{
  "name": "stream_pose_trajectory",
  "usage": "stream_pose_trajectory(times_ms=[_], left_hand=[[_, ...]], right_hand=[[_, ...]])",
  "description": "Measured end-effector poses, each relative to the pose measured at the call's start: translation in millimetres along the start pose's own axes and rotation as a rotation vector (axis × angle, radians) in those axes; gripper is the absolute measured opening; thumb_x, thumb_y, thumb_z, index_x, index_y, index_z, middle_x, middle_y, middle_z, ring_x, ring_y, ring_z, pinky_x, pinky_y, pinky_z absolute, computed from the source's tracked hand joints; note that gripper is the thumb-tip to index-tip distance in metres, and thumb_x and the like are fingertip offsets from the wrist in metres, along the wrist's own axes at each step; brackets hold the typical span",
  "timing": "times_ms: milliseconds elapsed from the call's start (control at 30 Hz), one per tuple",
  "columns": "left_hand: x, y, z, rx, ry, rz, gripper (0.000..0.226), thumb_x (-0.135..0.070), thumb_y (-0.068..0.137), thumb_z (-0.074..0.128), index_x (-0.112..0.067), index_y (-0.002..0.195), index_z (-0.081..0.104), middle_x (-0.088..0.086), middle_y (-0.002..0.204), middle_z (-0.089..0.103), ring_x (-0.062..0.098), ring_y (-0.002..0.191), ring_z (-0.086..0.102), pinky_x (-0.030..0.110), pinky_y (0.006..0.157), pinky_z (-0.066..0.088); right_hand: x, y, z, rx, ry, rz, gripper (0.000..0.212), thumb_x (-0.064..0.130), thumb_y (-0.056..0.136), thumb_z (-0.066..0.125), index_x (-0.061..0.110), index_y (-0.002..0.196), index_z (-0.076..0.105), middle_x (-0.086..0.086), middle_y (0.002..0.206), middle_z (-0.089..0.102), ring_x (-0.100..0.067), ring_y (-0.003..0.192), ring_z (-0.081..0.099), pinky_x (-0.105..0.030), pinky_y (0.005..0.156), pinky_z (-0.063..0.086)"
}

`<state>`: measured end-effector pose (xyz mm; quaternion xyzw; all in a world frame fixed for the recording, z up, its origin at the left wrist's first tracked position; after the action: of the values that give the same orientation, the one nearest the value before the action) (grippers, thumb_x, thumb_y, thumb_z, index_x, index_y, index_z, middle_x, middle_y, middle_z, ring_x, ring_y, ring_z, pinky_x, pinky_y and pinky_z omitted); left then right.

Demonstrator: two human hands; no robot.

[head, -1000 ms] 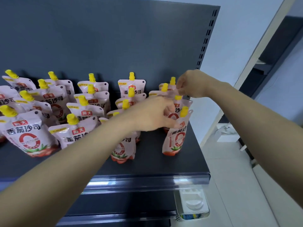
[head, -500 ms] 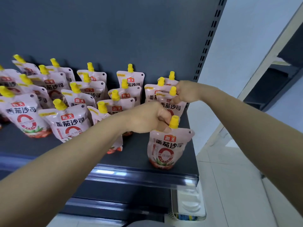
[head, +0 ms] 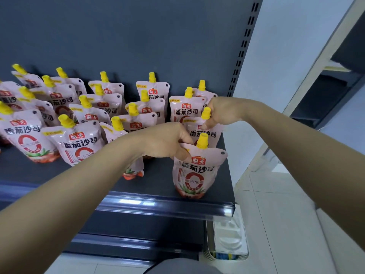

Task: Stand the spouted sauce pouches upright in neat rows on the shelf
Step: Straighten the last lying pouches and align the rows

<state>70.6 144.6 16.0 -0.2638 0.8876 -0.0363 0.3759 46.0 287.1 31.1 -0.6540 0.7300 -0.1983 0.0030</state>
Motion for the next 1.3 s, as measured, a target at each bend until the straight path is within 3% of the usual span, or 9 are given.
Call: stream_pose_trajectory(times_ms=[133, 367, 667, 767, 900, 1000, 1167, 1233, 1300], left_hand=[[-1.0, -1.0, -0.9, -0.021, -0.045, 0.012, 0.015, -0.012, 0.078, 0.072, -0.022, 0.068, 0.069, -0.002, 0.081, 0.072, 0.014, 0.08, 0.068, 0.025, 0.075, 0.057], [3.2, -2.3, -0.3, -0.025, 0.005, 0.015, 0.01, -0.016, 0.076, 0.074, -0.01, 0.084, 0.074, 0.005, 0.093, 0.075, 0.019, 0.088, 0.07, 0.031, 0.081, 0.058], [6.3, -2.0, 2.4, -0.009, 0.09, 0.008, 0.021, -0.019, 0.076, 0.075, -0.012, 0.096, 0.073, 0.0, 0.1, 0.074, 0.015, 0.09, 0.069, 0.029, 0.082, 0.057], [7.6, -1.6, 3.2, 0.001, 0.104, 0.008, 0.024, -0.018, 0.076, 0.075, -0.013, 0.1, 0.072, -0.001, 0.101, 0.073, 0.014, 0.09, 0.069, 0.025, 0.079, 0.057], [7.1, 0.0, 2.8, -0.003, 0.095, 0.006, 0.023, -0.016, 0.076, 0.074, -0.011, 0.099, 0.071, 0.002, 0.101, 0.073, 0.018, 0.091, 0.069, 0.025, 0.077, 0.056], [8.3, 0.8, 2.9, -0.011, 0.071, 0.008, 0.025, -0.015, 0.077, 0.073, -0.01, 0.102, 0.071, 0.002, 0.103, 0.073, 0.019, 0.093, 0.069, 0.025, 0.077, 0.056], [5.7, 1.0, 2.8, -0.036, 0.002, 0.034, 0.02, -0.015, 0.079, 0.072, -0.011, 0.099, 0.072, 0.0, 0.1, 0.074, 0.011, 0.088, 0.069, 0.022, 0.073, 0.058], [5.1, 3.3, 3.4, -0.06, -0.007, 0.039, 0.019, -0.013, 0.08, 0.071, -0.01, 0.098, 0.073, 0.001, 0.098, 0.074, 0.009, 0.084, 0.069, 0.018, 0.067, 0.057], [5.3, 4.5, 3.6, -0.082, -0.015, 0.038, 0.019, -0.012, 0.08, 0.071, -0.009, 0.099, 0.073, 0.002, 0.098, 0.074, 0.01, 0.084, 0.069, 0.018, 0.067, 0.057]], right_hand=[[2.4, -7.8, 0.0, -0.014, -0.001, 0.003, 0.032, 0.027, 0.084, 0.071, 0.022, 0.06, 0.051, 0.007, 0.062, 0.052, -0.014, 0.06, 0.047, -0.024, 0.055, 0.035], [8.7, -16.6, -1.0, -0.049, 0.008, 0.0, 0.035, 0.021, 0.087, 0.068, 0.025, 0.059, 0.047, 0.009, 0.06, 0.049, -0.01, 0.057, 0.046, -0.02, 0.052, 0.033], [9.7, -20.6, 2.8, 0.004, 0.024, 0.009, 0.028, 0.023, 0.086, 0.068, 0.031, 0.067, 0.049, 0.013, 0.073, 0.055, -0.009, 0.068, 0.052, -0.018, 0.062, 0.039], [9.9, -23.0, 3.5, 0.014, 0.031, 0.035, 0.015, 0.026, 0.084, 0.069, 0.019, 0.073, 0.062, 0.003, 0.078, 0.063, -0.018, 0.075, 0.056, -0.027, 0.068, 0.044], [8.6, -24.0, 3.6, 0.025, 0.039, 0.083, 0.033, 0.032, 0.083, 0.07, 0.003, 0.099, 0.07, -0.01, 0.102, 0.072, -0.03, 0.097, 0.066, -0.044, 0.095, 0.05], [9.0, -23.3, 3.7, 0.012, 0.025, 0.081, 0.034, 0.033, 0.083, 0.069, 0.002, 0.098, 0.069, -0.012, 0.103, 0.071, -0.032, 0.1, 0.066, -0.046, 0.096, 0.051], [11.3, -26.1, 1.6, -0.023, 0.053, 0.059, 0.015, 0.026, 0.084, 0.07, 0.013, 0.077, 0.065, 0.0, 0.081, 0.066, -0.019, 0.078, 0.06, -0.031, 0.075, 0.049], [12.8, -28.0, -0.6, -0.045, 0.047, 0.065, 0.029, 0.021, 0.085, 0.069, 0.02, 0.06, 0.054, 0.006, 0.064, 0.054, -0.013, 0.062, 0.05, -0.023, 0.058, 0.039], [12.5, -28.0, 0.1, -0.049, 0.029, 0.069, 0.032, 0.019, 0.085, 0.068, 0.021, 0.058, 0.051, 0.004, 0.063, 0.051, -0.015, 0.061, 0.048, -0.022, 0.056, 0.037]])
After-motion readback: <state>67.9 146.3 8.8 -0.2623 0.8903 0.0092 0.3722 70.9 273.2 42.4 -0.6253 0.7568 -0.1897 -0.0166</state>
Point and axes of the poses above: each hand's wrist, its own y-axis towards the middle knuckle, its own z-axis out of the palm, x = y × z, the point moved 7 cm from there along y, towards the middle knuckle
